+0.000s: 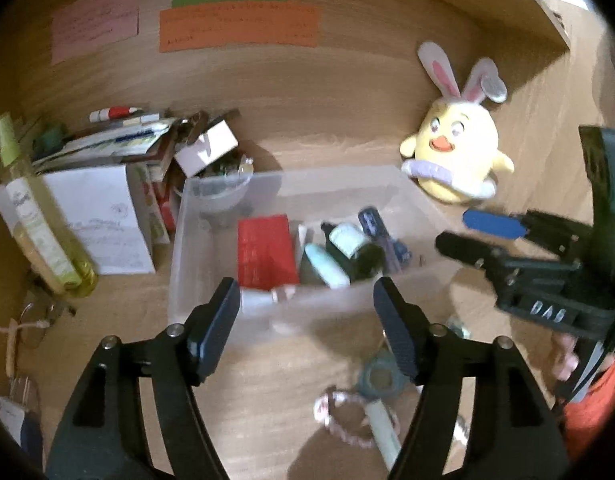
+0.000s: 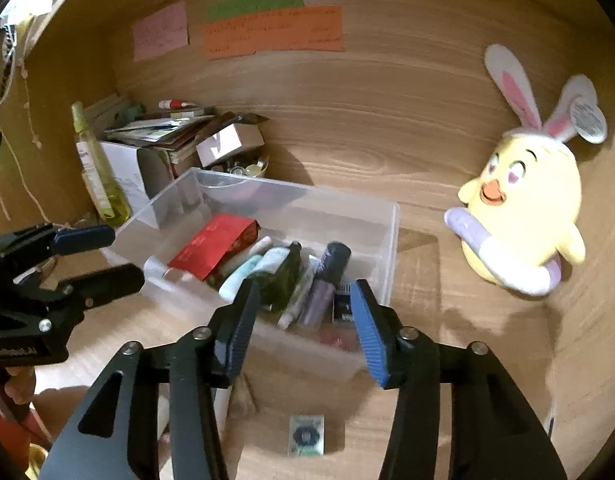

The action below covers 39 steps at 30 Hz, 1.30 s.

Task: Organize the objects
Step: 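Withdraw both tools toward the remaining items on the desk, then grasp the pale green tube with the left tool while the right grasps the green eraser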

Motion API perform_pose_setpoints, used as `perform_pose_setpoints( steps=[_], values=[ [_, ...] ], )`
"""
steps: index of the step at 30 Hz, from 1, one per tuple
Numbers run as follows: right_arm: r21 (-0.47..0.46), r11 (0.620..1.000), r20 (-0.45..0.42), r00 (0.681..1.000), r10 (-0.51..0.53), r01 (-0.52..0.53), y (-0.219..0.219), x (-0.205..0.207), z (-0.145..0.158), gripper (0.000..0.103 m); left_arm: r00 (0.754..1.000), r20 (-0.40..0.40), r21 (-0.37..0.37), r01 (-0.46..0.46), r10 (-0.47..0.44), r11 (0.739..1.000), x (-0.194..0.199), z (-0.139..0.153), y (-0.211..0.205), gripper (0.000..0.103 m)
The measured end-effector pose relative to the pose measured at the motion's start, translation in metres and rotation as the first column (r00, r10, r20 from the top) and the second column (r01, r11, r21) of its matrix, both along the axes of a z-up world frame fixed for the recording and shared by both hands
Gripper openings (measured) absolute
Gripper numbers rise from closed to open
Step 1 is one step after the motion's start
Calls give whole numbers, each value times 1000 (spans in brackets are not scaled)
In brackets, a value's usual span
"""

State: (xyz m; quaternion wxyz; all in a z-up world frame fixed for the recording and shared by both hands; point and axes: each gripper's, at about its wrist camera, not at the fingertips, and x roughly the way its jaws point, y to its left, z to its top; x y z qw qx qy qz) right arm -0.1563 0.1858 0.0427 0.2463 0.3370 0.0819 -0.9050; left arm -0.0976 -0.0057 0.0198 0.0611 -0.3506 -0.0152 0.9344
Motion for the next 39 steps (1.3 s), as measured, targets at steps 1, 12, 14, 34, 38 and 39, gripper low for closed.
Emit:
perform_pose_setpoints(
  steps=[1, 12, 14, 34, 38, 39],
  values=[
    [1, 1000, 0, 1000, -1, 1, 2, 3, -2, 50, 1000, 4, -5, -1, 1, 1000, 4, -3, 0, 69],
    [59, 998, 85, 996, -19, 14, 25, 32, -44, 52, 994, 101, 35, 32, -36, 999, 48, -44, 15, 56],
    [69, 998, 115, 993, -14, 6, 26, 33, -55, 52, 992, 116, 47, 43, -48, 998, 55, -50, 20, 55],
    [125, 991, 166, 986, 22, -44, 11, 29, -81, 26, 973, 192, 49, 117, -124, 992, 61, -82, 50, 25],
    [106, 993, 164, 986, 27, -45, 14, 32, -79, 22, 977, 179, 32, 112, -116, 993, 62, -81, 50, 15],
    [105, 994, 157, 987, 23, -40, 15, 33, -78, 22, 978, 175, 26, 108, -111, 994, 63, -81, 50, 15]
  ],
)
